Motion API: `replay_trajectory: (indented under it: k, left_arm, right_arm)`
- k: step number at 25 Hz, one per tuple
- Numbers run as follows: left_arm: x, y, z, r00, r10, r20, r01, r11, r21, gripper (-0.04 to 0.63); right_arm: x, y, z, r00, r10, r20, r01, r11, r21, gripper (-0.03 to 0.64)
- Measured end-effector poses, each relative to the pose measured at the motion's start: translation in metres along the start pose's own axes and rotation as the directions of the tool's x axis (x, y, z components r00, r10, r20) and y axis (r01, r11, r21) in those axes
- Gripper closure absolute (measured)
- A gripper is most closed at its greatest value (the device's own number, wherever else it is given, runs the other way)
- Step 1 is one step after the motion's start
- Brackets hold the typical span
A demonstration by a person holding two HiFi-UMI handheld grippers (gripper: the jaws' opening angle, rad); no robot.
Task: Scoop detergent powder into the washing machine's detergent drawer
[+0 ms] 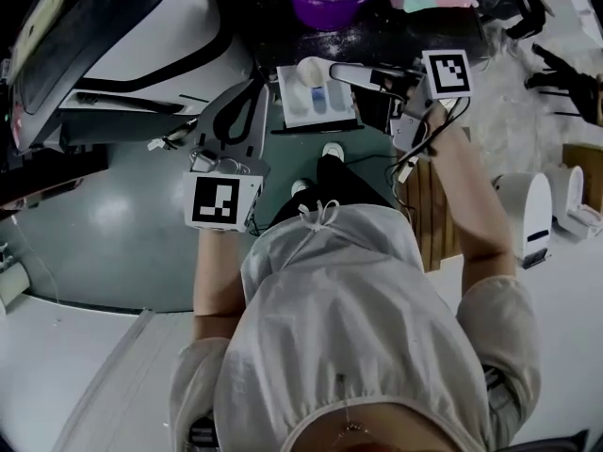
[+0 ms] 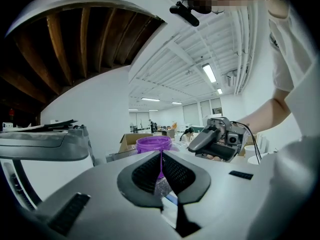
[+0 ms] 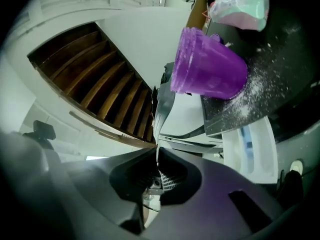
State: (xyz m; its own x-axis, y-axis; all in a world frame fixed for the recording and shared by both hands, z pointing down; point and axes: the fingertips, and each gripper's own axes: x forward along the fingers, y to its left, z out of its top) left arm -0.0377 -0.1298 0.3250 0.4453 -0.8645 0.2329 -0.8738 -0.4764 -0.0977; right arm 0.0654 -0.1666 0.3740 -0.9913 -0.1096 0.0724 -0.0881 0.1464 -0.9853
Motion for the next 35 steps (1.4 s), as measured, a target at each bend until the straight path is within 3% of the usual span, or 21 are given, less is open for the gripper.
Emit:
replay_trajectory:
  k: [6, 10, 15, 20, 23, 25, 31, 35]
  left_arm:
    - [-0.03, -0.006, -0.029, 1.0, -0.022, -0.014, 0.022, 0.999, -0.028, 0.568]
    - [-0.046, -0.011, -0.059, 0.998, -0.031, -0.051, 0.028, 0.997, -0.065, 0.568]
    - [-0.055, -0.012, -0.083, 0.997, -0.043, -0.064, 0.036, 0.995, -0.098, 0.568]
    - [-0.054, -0.008, -0.094, 0.997, -0.045, -0.07, 0.037, 0.993, -0.11, 0.569]
    - [-0.052, -0.005, -0.102, 0.997, -0.042, -0.072, 0.033, 0.993, -0.116, 0.569]
    - [-0.052, -0.004, -0.108, 0.996, -0.039, -0.076, 0.029, 0.992, -0.124, 0.568]
    - [-0.052, -0.007, -0.123, 0.995, -0.035, -0.093, 0.021, 0.988, -0.154, 0.569]
    - [-0.05, -0.005, -0.128, 0.994, -0.028, -0.105, 0.01, 0.986, -0.164, 0.569]
  right_arm:
    - [0.006, -0.03, -0.035, 0.997, -0.021, 0.069, 0.016, 0.997, 0.074, 0.607]
    - [0.007, -0.06, -0.048, 0.989, -0.109, 0.101, 0.101, 0.992, 0.078, 0.607]
    - [0.012, -0.095, -0.054, 0.939, -0.312, 0.147, 0.307, 0.95, 0.055, 0.607]
    - [0.023, -0.114, -0.049, 0.899, -0.401, 0.176, 0.394, 0.916, 0.076, 0.607]
    - [0.028, -0.126, -0.04, 0.883, -0.438, 0.168, 0.448, 0.894, -0.022, 0.607]
    - [0.031, -0.135, -0.036, 0.864, -0.48, 0.15, 0.498, 0.858, -0.124, 0.607]
    - [0.043, -0.15, -0.031, 0.785, -0.609, 0.115, 0.596, 0.691, -0.408, 0.607]
    - [0.053, -0.156, -0.026, 0.73, -0.671, 0.127, 0.589, 0.524, -0.615, 0.607]
